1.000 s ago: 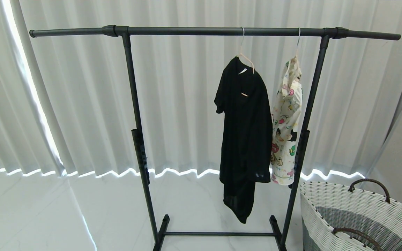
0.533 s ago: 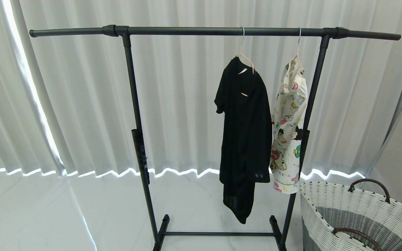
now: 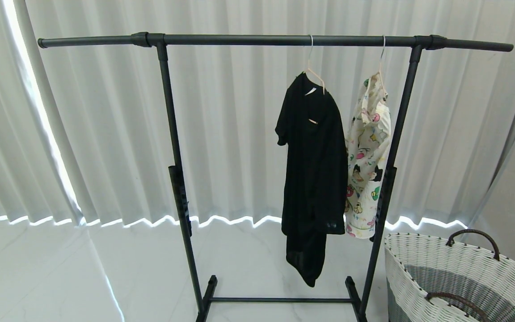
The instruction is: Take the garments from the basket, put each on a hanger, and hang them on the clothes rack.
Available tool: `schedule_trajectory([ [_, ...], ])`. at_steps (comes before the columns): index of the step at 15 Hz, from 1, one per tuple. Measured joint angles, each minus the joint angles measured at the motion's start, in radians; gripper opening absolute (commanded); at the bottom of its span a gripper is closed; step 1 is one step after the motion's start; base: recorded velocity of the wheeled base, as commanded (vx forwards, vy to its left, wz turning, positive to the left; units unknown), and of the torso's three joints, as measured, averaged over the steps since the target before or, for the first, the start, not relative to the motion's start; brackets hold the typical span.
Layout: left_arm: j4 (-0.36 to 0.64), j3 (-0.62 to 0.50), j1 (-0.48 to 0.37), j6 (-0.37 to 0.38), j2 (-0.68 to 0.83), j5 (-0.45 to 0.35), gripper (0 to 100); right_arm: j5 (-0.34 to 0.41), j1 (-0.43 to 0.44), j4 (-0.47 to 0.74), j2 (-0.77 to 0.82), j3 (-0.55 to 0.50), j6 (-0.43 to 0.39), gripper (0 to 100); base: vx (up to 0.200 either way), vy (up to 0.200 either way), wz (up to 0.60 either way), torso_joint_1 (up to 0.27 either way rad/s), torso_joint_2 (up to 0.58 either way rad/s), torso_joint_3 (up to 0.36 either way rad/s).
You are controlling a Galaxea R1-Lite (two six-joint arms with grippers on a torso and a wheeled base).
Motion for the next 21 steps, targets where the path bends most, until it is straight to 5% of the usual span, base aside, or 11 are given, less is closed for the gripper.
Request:
schedule_trajectory([
  [3, 0.001, 0.0, -0.101, -0.001, -0.009, 0.005, 100, -0.001, 0.0, 0.0, -0.001, 0.0, -0.002, 100, 0.0, 0.0, 0.0, 0.0, 0.0, 0.0],
  [7, -0.005, 0.0, -0.052, -0.003, -0.075, 0.013, 100, -0.003, 0.0, 0.0, -0.003, 0.0, 0.006, 100, 0.0, 0.0, 0.0, 0.0, 0.0, 0.0],
  [10, -0.004, 0.0, -0.047, -0.039, -0.091, 0.014, 100, -0.003, 0.0, 0.024, -0.003, 0.0, 0.086, 100, 0.0, 0.0, 0.0, 0.0, 0.0, 0.0],
  [21, -0.003, 0.0, -0.046, -0.042, -0.094, 0.015, 100, -0.003, 0.0, 0.027, -0.003, 0.0, 0.09, 100, 0.0, 0.0, 0.0, 0.0, 0.0, 0.0],
])
